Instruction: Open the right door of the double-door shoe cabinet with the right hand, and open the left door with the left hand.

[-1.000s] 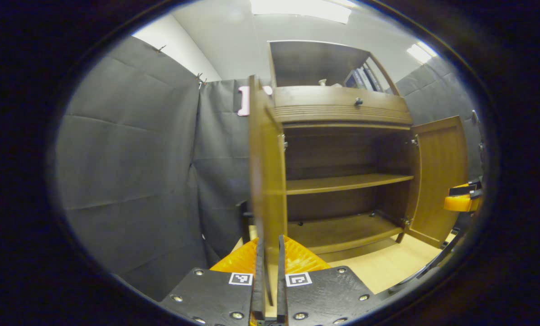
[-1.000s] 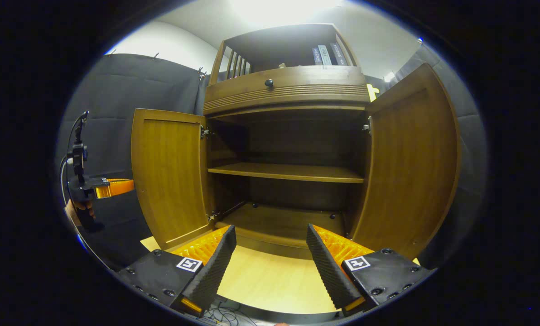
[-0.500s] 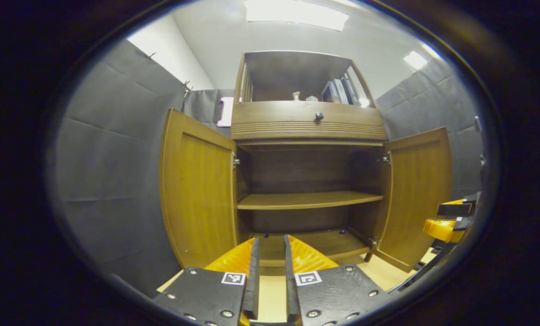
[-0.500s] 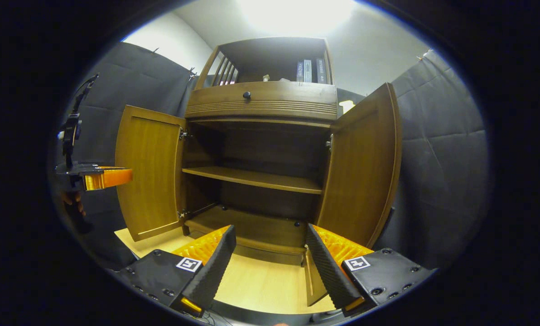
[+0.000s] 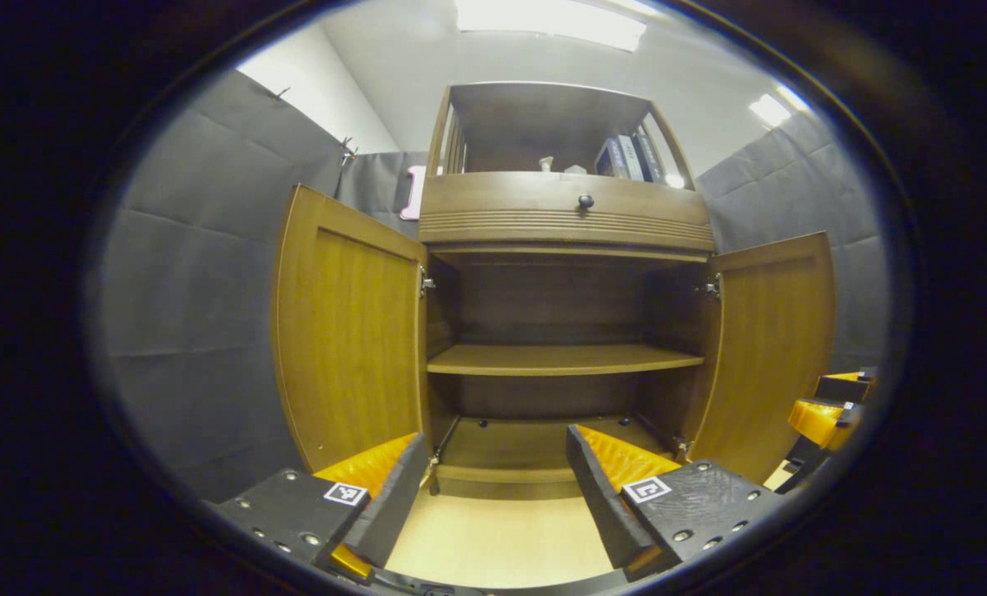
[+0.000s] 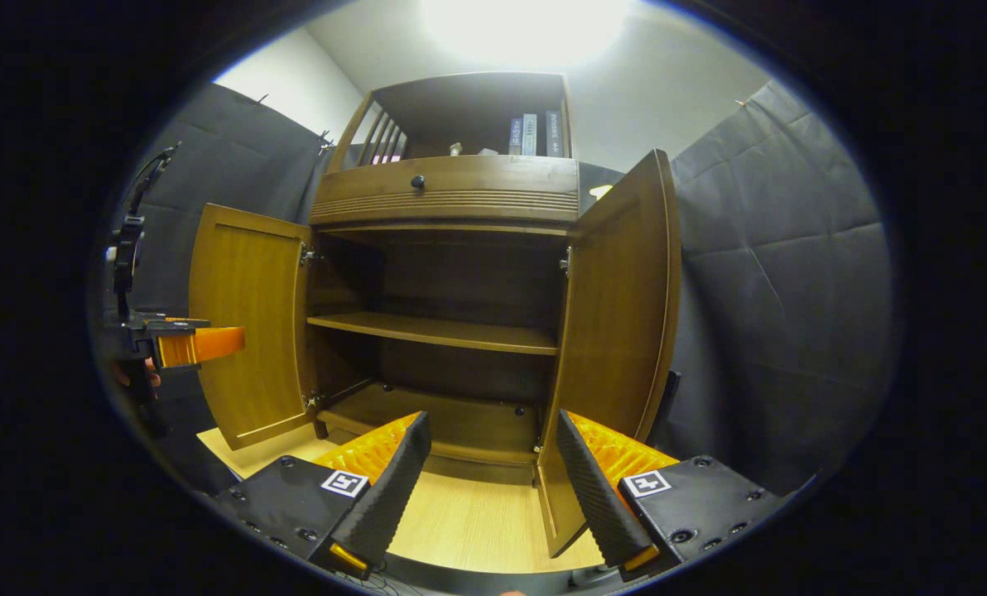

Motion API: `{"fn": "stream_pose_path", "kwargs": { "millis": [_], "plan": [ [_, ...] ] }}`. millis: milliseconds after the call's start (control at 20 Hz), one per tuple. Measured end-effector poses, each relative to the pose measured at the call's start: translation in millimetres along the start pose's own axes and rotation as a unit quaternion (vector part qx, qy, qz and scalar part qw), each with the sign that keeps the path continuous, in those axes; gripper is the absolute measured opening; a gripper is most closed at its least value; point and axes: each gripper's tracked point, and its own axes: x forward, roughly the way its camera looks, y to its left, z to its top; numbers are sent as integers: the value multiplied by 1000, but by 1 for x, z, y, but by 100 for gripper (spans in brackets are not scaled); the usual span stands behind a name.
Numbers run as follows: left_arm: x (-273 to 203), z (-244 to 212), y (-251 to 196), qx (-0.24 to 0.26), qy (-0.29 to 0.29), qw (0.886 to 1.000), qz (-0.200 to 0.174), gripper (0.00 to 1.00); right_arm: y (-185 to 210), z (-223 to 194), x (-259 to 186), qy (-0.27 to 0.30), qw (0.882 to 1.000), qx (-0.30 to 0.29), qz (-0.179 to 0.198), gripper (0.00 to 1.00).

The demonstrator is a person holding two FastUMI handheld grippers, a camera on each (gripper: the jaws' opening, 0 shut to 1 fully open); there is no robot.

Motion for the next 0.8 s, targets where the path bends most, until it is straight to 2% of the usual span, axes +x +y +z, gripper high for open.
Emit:
{"fn": "stream_pose_path", "kwargs": {
  "millis": [100,800],
  "plan": [
    [1,4,2,4,-8,1000,3,98,-1,2,4,-2,1000,11,-2,94],
    [5,10,18,33,-22,999,18,97,-4,6,23,1,999,44,-14,94]
  ]
}}
